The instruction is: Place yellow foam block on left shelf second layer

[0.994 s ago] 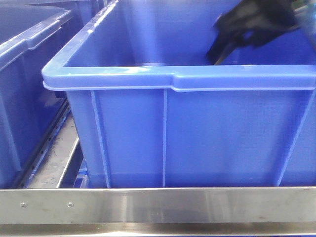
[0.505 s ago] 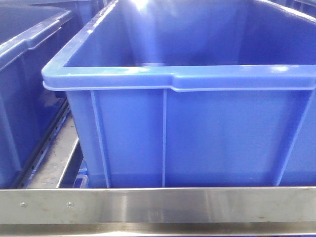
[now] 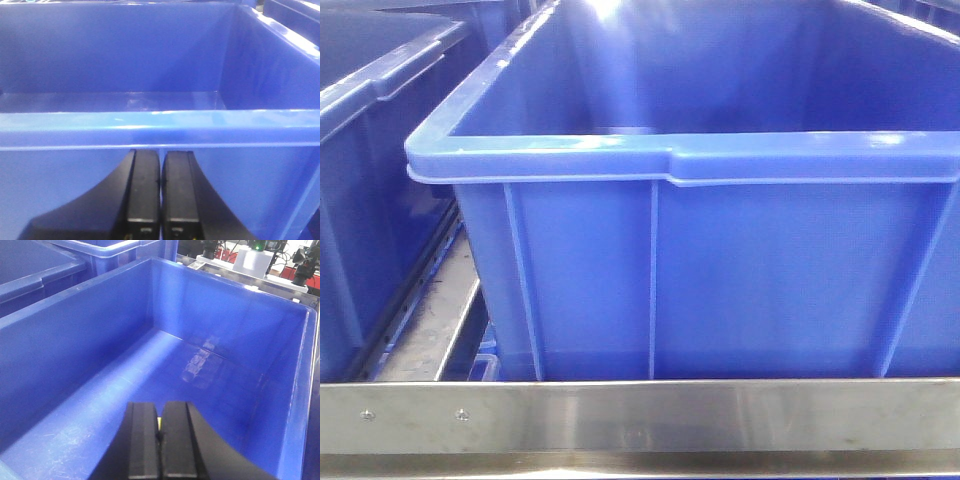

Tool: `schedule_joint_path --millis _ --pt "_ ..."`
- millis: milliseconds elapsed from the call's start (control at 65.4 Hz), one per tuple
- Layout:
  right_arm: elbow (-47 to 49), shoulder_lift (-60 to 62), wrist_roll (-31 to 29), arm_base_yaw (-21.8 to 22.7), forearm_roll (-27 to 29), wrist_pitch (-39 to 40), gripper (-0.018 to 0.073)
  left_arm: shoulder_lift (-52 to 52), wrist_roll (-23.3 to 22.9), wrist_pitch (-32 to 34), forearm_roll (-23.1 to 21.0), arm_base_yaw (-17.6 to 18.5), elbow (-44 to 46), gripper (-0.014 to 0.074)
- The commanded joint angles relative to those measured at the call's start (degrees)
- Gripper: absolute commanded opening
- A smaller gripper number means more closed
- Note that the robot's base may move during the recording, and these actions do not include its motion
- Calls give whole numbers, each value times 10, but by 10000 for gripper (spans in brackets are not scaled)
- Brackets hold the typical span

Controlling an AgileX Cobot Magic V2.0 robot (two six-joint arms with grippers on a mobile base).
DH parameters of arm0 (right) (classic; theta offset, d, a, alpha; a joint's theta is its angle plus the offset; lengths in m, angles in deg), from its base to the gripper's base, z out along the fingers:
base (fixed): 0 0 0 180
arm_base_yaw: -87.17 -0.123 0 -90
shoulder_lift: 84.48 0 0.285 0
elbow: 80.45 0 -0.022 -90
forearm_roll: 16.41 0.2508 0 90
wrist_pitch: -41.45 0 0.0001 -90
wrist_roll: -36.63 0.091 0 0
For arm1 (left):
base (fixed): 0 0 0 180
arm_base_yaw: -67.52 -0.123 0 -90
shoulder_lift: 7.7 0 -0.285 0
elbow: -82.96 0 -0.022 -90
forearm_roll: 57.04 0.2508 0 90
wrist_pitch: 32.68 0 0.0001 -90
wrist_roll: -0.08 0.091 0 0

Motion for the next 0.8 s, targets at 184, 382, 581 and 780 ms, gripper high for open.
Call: schedule_joint_path --millis 184,382,581,780 --pt "-32 87 -2 36 -4 47 56 8 -2 49 -2 0 -15 136" --pt "-120 241 -2 145 -4 35 56 8 -2 49 -2 0 -15 136" --pt "-201 345 -2 216 18 10 56 8 -2 49 -2 0 -15 136" --pt "-268 394 -2 236 55 11 56 8 -2 49 -2 0 -15 136"
